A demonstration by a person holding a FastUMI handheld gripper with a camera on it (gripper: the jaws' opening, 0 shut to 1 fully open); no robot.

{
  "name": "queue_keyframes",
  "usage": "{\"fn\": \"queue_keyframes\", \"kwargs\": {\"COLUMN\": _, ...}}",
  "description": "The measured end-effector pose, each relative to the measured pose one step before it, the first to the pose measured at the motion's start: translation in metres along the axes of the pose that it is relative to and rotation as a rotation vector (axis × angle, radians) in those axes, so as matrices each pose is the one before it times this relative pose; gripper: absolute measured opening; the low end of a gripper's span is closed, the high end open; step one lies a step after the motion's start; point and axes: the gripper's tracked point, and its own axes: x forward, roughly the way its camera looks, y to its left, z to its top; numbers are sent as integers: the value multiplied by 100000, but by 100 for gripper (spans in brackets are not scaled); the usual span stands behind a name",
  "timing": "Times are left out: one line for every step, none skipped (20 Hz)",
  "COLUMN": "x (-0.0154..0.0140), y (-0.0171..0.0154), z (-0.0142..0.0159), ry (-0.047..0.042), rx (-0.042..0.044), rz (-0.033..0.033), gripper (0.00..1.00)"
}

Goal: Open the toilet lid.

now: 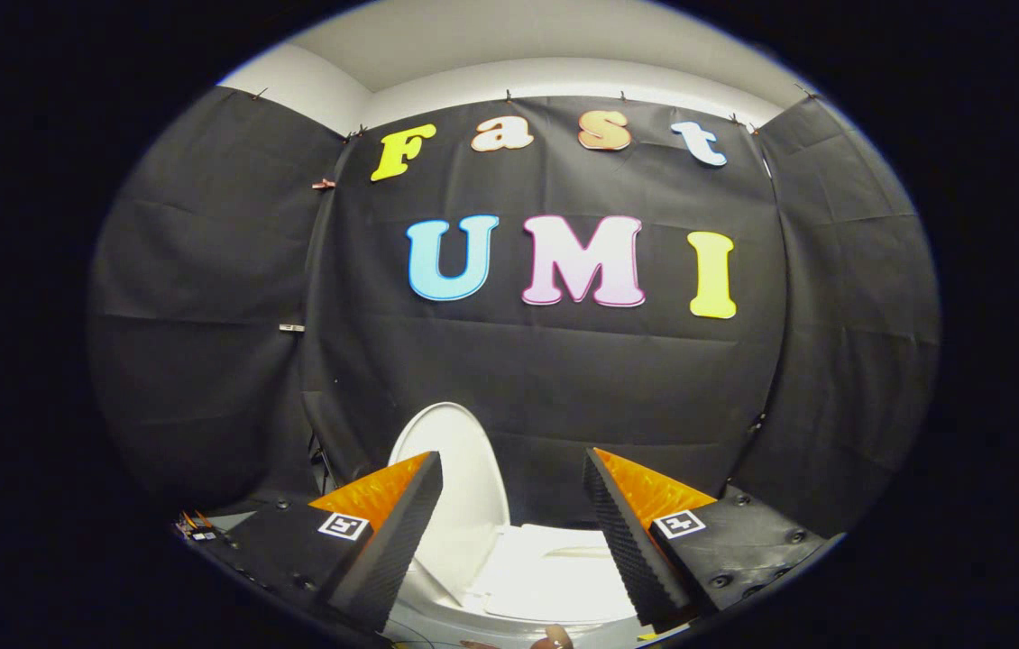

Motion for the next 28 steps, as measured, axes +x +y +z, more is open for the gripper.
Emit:
{"fn": "queue_keyframes", "kwargs": {"x": -838, "y": -1629, "z": 482, "ry": -126, "rx": -767, "rz": -846, "gripper": 99}}
{"fn": "queue_keyframes", "kwargs": {"x": -904, "y": -1735, "z": 479, "ry": -67, "rx": -735, "rz": -1006, "gripper": 99}}
{"fn": "queue_keyframes", "kwargs": {"x": -931, "y": -1416, "z": 364, "ry": -272, "rx": -547, "rz": -600, "gripper": 99}}
{"fn": "queue_keyframes", "kwargs": {"x": -918, "y": -1327, "z": 457, "ry": -561, "rx": -496, "rz": -511, "gripper": 99}}
{"fn": "queue_keyframes", "kwargs": {"x": -631, "y": -1099, "z": 738, "ry": -633, "rx": -481, "rz": -805, "gripper": 99}}
{"fn": "queue_keyframes", "kwargs": {"x": -838, "y": -1354, "z": 471, "ry": -787, "rx": -440, "rz": -905, "gripper": 99}}
{"fn": "queue_keyframes", "kwargs": {"x": -763, "y": -1206, "z": 496, "ry": -1016, "rx": -224, "rz": -626, "gripper": 99}}
{"fn": "queue_keyframes", "kwargs": {"x": -865, "y": -1154, "z": 639, "ry": -1186, "rx": 134, "rz": -409, "gripper": 99}}
{"fn": "queue_keyframes", "kwargs": {"x": -908, "y": -1198, "z": 591, "ry": -1404, "rx": 137, "rz": -709, "gripper": 99}}
{"fn": "queue_keyframes", "kwargs": {"x": -690, "y": -1253, "z": 657, "ry": -1307, "rx": 199, "rz": -1019, "gripper": 99}}
{"fn": "queue_keyframes", "kwargs": {"x": -711, "y": -1185, "z": 617, "ry": -1269, "rx": 504, "rz": -847, "gripper": 99}}
{"fn": "queue_keyframes", "kwargs": {"x": -697, "y": -1074, "z": 744, "ry": -1388, "rx": 843, "rz": -621, "gripper": 99}}
{"fn": "queue_keyframes", "kwargs": {"x": -619, "y": -901, "z": 732, "ry": -1663, "rx": 1188, "rz": -482, "gripper": 99}}
{"fn": "queue_keyframes", "kwargs": {"x": -605, "y": -930, "z": 697, "ry": -1852, "rx": 1440, "rz": -449, "gripper": 98}}
{"fn": "queue_keyframes", "kwargs": {"x": -514, "y": -873, "z": 574, "ry": -1717, "rx": 1357, "rz": -563, "gripper": 98}}
{"fn": "queue_keyframes", "kwargs": {"x": -228, "y": -811, "z": 621, "ry": -1073, "rx": 973, "rz": -546, "gripper": 98}}
{"fn": "queue_keyframes", "kwargs": {"x": -427, "y": -633, "z": 448, "ry": -1055, "rx": 113, "rz": 181, "gripper": 99}}
{"fn": "queue_keyframes", "kwargs": {"x": -294, "y": -900, "z": 661, "ry": -1606, "rx": -359, "rz": -996, "gripper": 98}}
{"fn": "queue_keyframes", "kwargs": {"x": -240, "y": -1284, "z": 787, "ry": -1824, "rx": -293, "rz": -1718, "gripper": 98}}
{"fn": "queue_keyframes", "kwargs": {"x": -322, "y": -952, "z": 626, "ry": -1646, "rx": 492, "rz": -914, "gripper": 98}}
{"fn": "queue_keyframes", "kwargs": {"x": -361, "y": -653, "z": 336, "ry": -1242, "rx": 1005, "rz": -599, "gripper": 98}}
{"fn": "queue_keyframes", "kwargs": {"x": -153, "y": -637, "z": 466, "ry": -1624, "rx": 1207, "rz": -330, "gripper": 98}}
{"fn": "queue_keyframes", "kwargs": {"x": -17, "y": -622, "z": 385, "ry": -1413, "rx": 1204, "rz": -493, "gripper": 98}}
{"fn": "queue_keyframes", "kwargs": {"x": 214, "y": -722, "z": 185, "ry": -1015, "rx": 795, "rz": -1066, "gripper": 98}}
{"fn": "queue_keyframes", "kwargs": {"x": 96, "y": -900, "z": -39, "ry": -375, "rx": 702, "rz": -1395, "gripper": 98}}
{"fn": "queue_keyframes", "kwargs": {"x": -3, "y": -647, "z": 62, "ry": -41, "rx": 1008, "rz": -824, "gripper": 98}}
{"fn": "queue_keyframes", "kwargs": {"x": -228, "y": -235, "z": 234, "ry": -84, "rx": 1323, "rz": -42, "gripper": 98}}
{"fn": "queue_keyframes", "kwargs": {"x": -90, "y": 33, "z": 240, "ry": -156, "rx": 1594, "rz": 938, "gripper": 98}}
